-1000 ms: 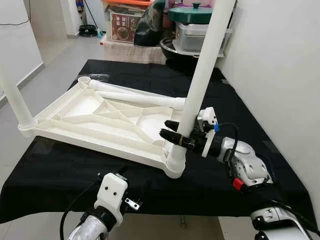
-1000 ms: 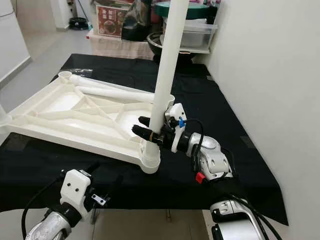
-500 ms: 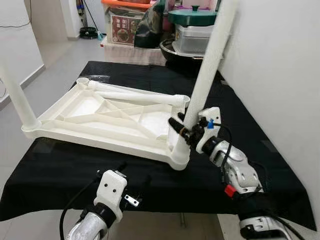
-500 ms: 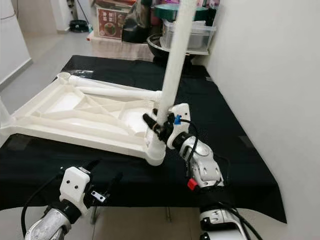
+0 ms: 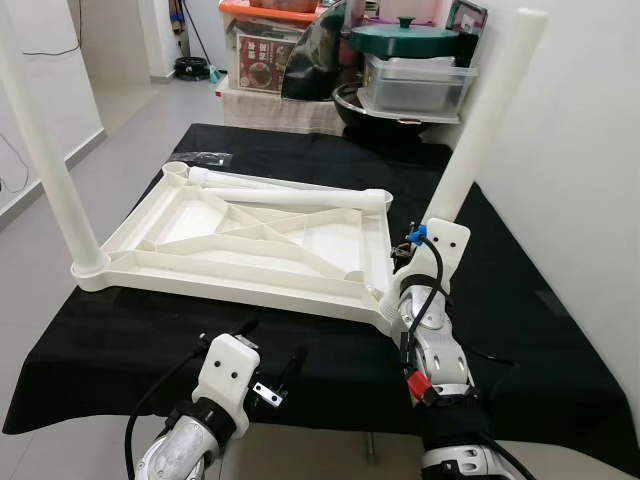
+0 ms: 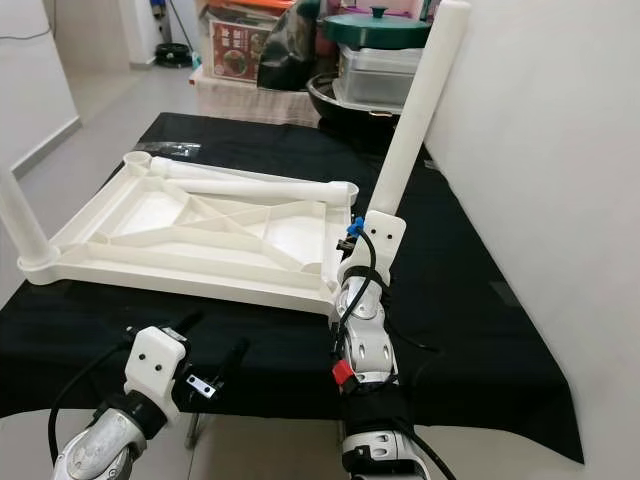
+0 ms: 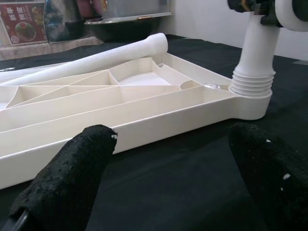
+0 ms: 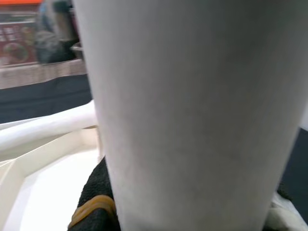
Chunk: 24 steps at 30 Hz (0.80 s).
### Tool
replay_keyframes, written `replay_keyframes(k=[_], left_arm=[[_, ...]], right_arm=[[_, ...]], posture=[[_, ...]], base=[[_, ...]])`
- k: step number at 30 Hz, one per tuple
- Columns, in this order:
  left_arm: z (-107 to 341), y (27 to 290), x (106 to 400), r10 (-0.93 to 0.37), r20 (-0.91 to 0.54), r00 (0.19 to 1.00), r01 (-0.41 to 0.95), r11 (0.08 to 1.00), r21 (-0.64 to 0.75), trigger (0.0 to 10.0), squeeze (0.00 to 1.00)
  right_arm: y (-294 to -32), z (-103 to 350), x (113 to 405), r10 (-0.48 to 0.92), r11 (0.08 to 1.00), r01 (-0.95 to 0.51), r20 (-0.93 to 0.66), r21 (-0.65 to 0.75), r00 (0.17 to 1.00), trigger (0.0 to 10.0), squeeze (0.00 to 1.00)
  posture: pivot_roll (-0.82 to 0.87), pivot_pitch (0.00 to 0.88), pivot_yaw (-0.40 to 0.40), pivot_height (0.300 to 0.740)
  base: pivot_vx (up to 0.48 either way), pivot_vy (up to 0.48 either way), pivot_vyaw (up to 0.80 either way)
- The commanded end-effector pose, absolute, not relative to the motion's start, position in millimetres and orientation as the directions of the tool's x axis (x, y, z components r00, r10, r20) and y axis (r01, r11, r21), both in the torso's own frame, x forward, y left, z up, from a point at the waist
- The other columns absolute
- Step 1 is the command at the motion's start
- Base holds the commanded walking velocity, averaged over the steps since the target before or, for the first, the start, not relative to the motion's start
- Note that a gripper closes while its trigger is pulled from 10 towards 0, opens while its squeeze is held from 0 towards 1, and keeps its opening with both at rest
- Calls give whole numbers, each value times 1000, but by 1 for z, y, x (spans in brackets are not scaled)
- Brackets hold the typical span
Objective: Building children table
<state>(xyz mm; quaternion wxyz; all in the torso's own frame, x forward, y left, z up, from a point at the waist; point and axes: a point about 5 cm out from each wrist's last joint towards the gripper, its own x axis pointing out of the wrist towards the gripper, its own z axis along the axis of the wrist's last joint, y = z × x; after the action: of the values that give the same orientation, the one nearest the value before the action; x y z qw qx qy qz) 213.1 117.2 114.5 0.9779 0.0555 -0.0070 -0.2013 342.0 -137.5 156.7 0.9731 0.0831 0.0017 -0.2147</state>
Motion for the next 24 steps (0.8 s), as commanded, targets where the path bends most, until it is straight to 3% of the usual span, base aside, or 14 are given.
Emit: replay_keyframes(k=[1, 2, 3, 4, 8, 9, 12, 13, 14, 15, 21, 24], left_arm=[[113, 116, 214, -398, -10, 917, 396, 911, 117, 10000, 0], [113, 116, 214, -398, -10, 917, 396, 911, 117, 10000, 0], [114, 116, 214, -400, -9, 916, 399, 910, 116, 10000, 0], [114, 115, 214, -405, -9, 914, 403, 908, 113, 10000, 0], [113, 113, 213, -411, -11, 912, 410, 906, 108, 10000, 0], [113, 112, 213, -414, -12, 910, 413, 905, 107, 10000, 0], [112, 111, 213, -418, -15, 908, 417, 903, 105, 10000, 0], [112, 110, 213, -421, -16, 907, 420, 902, 104, 10000, 0], [112, 110, 213, -421, -16, 907, 420, 902, 104, 10000, 0], [111, 109, 213, -423, -17, 906, 422, 901, 102, 10000, 0], [111, 108, 214, -423, -15, 906, 422, 901, 98, 10000, 0], [111, 108, 214, -422, -14, 906, 422, 902, 98, 10000, 0]], right_arm=[[-130, 130, 337, -455, 838, 500, -226, 220, 861, 0, 0], [-130, 130, 337, -455, 838, 500, -226, 220, 861, 0, 0], [-125, 133, 339, -442, 840, 489, -225, 233, 868, 3608, 0], [-121, 136, 341, -409, 862, 451, -210, 233, 888, 10000, 0], [-118, 145, 344, -365, 885, 396, -164, 244, 917, 10000, 0], [-116, 148, 346, -330, 901, 356, -142, 247, 933, 10000, 1000], [-118, 153, 346, -306, 914, 321, -100, 247, 947, 10000, 1000], [-124, 157, 347, -282, 924, 288, -58, 252, 958, 10000, 827], [-124, 157, 347, -282, 924, 288, -58, 252, 958, 10000, 827], [-135, 162, 347, -258, 945, 251, 7, 211, 966, 10000, 0], [-152, 170, 354, -56, 971, 34, 85, 237, 995, 10000, 0], [-165, 174, 357, 216, 953, -235, 118, 192, 969, 10000, 0]], posture=[[126, 0, -106, 740], [126, 0, -106, 740], [127, 0, -108, 740], [121, 0, -104, 740], [118, 0, -103, 740], [114, 0, -102, 740], [112, 0, -103, 740], [110, 0, -101, 740], [110, 0, -101, 740], [109, 0, -104, 740], [103, 0, -107, 740], [105, 0, -112, 740]], base=[[0, 0, 0], [0, 0, 0], [0, 0, 0], [0, 0, 0], [0, 0, 0], [0, 0, 0], [0, 0, 0], [0, 0, 0], [0, 0, 0], [0, 0, 0], [0, 0, 0], [0, 0, 0]])
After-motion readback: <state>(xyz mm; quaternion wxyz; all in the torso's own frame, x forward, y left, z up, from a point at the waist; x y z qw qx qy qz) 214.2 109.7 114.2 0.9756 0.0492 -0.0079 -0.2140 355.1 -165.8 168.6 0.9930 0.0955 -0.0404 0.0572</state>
